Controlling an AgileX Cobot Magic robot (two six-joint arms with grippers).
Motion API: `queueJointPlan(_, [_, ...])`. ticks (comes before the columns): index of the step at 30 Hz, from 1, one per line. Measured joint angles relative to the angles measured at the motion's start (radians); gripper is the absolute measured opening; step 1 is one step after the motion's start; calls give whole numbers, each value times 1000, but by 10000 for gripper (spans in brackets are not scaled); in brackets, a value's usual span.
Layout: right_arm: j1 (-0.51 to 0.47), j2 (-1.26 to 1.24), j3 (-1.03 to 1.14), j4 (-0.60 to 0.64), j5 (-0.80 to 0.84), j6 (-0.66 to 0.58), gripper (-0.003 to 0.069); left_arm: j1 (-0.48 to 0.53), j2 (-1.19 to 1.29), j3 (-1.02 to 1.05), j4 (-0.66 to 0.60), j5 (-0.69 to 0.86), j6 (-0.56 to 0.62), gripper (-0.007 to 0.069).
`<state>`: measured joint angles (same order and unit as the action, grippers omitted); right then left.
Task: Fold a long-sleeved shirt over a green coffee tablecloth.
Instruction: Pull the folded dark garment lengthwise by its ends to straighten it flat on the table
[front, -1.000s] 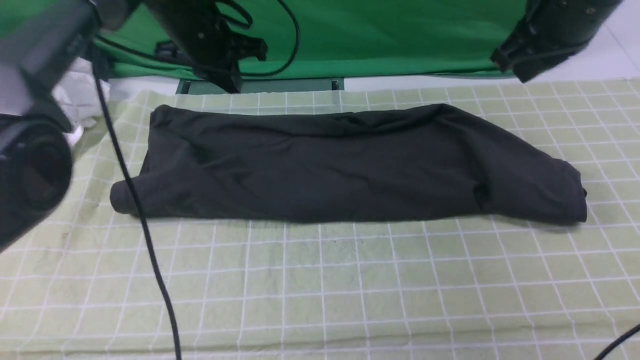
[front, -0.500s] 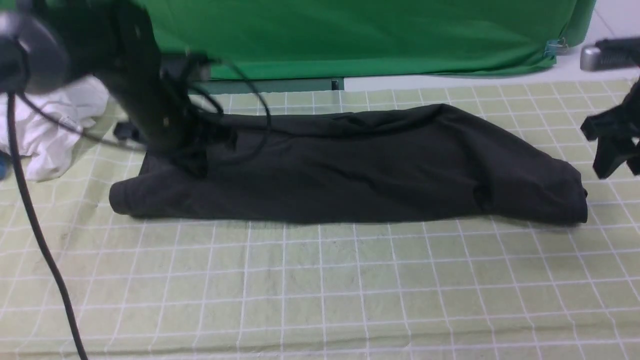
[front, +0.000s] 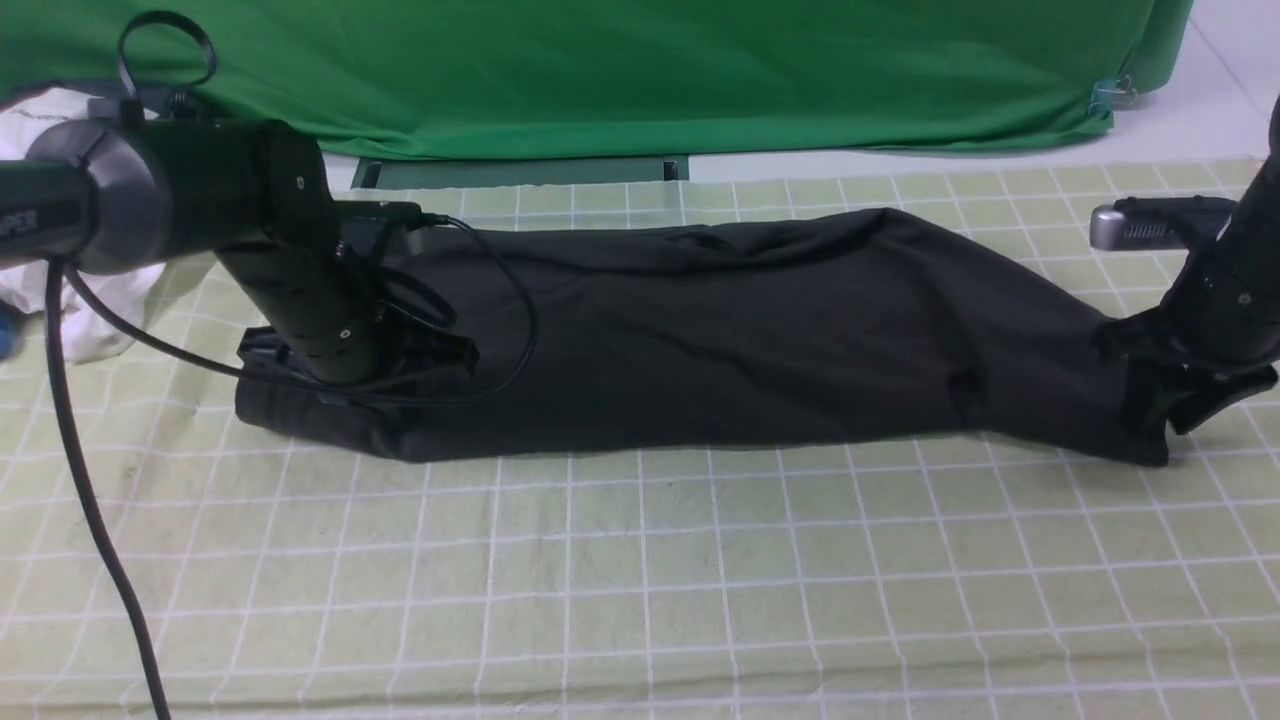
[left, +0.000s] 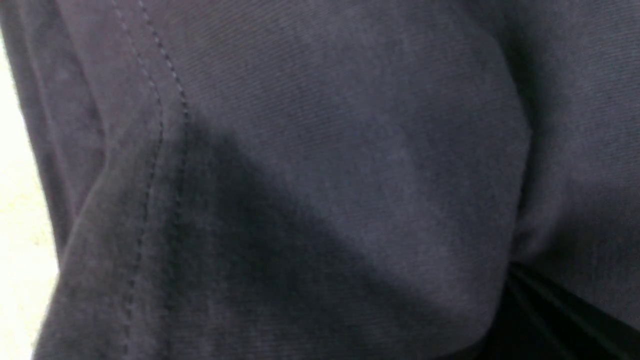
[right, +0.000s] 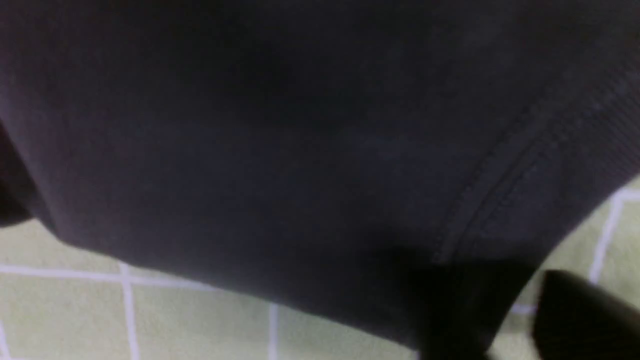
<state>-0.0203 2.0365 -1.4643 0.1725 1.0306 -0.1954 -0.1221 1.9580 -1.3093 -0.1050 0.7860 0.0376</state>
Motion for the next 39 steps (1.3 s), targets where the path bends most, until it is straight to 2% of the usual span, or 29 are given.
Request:
queueJointPlan(2, [0,0,0,-12,2,-28,53,0,0,0,0,0,0,11])
queueJointPlan(5, [0,0,-14,-70,30,-47,15,0,0,0,0,0,0,11])
queueJointPlan(10, [0,0,-70,-180,80,-40,5,0,0,0,0,2,0,11])
queueJointPlan(14, [-1,0,-100,-188,114,-30,5,0,0,0,0,2,0,11])
queueJointPlan(20, [-15,0,-101,-291,158,-30,2,0,0,0,0,6,0,11])
queueJointPlan(27, [-33,0,-102,-302,158,19,13,0,0,0,0,6,-1,11])
queueJointPlan(30, [-32,-3,-111,-246,169,81,80,0,0,0,-3,6,-1,11])
queueJointPlan(33, [-32,-15,-114,-153,177,79,227,0,-3,0,-3,6,-1,11])
queueJointPlan(37, [-32,-19,-117,-48,132,32,480,0,-5,2,-3,6,-1,11])
queueJointPlan(39, [-32,-16,-117,-40,104,29,530,0,-6,4,-3,6,-1,11])
